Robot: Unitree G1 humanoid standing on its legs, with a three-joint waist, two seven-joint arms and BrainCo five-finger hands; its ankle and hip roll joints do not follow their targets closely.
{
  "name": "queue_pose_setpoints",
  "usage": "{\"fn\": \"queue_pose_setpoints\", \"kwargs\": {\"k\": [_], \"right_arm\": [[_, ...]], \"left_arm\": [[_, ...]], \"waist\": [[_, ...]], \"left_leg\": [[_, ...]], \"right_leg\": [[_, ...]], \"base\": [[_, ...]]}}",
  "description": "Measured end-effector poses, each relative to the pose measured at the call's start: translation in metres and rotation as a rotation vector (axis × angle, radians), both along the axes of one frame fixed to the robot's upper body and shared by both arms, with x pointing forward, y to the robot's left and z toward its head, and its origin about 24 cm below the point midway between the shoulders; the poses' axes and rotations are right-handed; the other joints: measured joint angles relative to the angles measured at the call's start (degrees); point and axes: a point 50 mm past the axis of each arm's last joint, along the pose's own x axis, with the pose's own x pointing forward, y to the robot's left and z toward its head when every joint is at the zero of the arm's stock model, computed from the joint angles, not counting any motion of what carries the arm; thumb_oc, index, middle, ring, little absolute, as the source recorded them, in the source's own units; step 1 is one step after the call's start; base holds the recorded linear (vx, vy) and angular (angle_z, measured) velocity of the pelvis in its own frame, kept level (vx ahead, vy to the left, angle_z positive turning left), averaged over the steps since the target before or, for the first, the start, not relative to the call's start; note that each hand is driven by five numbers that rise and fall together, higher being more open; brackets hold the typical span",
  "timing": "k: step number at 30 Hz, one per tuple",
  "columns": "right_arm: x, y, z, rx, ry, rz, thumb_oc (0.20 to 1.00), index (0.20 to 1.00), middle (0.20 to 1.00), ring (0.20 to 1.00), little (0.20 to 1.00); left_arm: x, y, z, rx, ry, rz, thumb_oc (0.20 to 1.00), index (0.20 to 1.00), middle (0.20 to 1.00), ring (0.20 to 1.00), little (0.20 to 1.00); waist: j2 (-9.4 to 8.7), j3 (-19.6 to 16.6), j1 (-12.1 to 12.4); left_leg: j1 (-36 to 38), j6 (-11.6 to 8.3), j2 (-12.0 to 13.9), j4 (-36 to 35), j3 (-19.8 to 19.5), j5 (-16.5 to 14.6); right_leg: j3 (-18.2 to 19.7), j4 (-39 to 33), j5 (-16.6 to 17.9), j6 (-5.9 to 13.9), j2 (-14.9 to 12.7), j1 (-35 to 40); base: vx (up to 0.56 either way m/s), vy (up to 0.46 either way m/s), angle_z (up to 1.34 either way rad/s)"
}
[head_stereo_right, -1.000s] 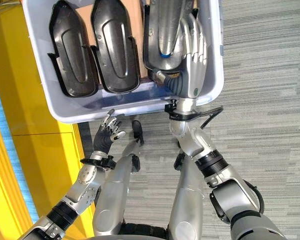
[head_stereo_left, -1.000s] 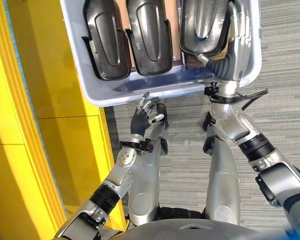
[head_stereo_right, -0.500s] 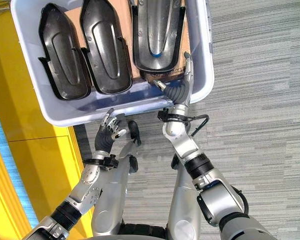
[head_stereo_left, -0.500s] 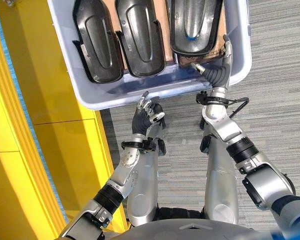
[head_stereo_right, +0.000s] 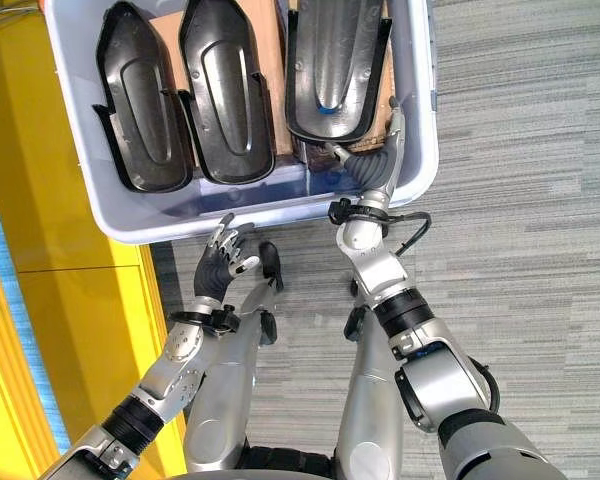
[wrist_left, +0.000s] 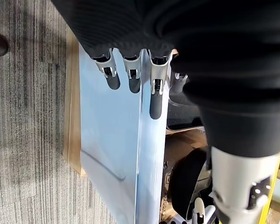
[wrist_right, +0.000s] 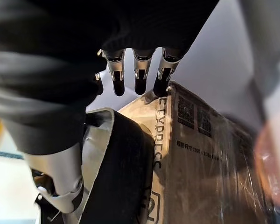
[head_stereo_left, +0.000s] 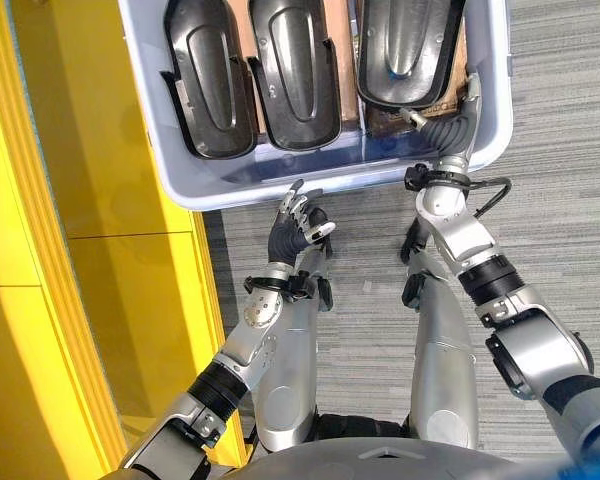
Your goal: Move parts from the plastic box to the shelf.
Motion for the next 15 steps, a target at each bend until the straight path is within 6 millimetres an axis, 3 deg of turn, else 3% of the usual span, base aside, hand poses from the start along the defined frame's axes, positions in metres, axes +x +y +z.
{"fn": "queue_pose_setpoints", "kwargs": {"k": [8,15], "right_arm": [[0.013,-0.012,0.011,0.044,0.035,-0.060,1.000,1.000,1.000,1.000,1.000],[0.023,-0.033,0.012,0.059,0.143,-0.144,1.000,1.000,1.000,1.000,1.000]], "left_arm": [[0.000,-0.001,0.002,0.001,0.000,-0.008,1.000,1.000,1.000,1.000,1.000],[0.001,-0.004,0.007,0.007,0.002,-0.030,1.000,1.000,1.000,1.000,1.000]], "waist": [[0.06,0.0,0.6],[0.16,0.0,3.1]], "left_leg": [[0.0,-0.24,0.0,0.1,-0.5,0.1],[-0.7,-0.54,0.1,0.0,-1.9,0.4]], "right_leg": [[-0.2,0.6,-0.2,-0.25,-0.1,0.0],[-1.6,1.3,-0.8,-0.54,-0.3,0.0]], "base": [[0.00,0.002,0.00],[0.02,0.002,0.08]]}}
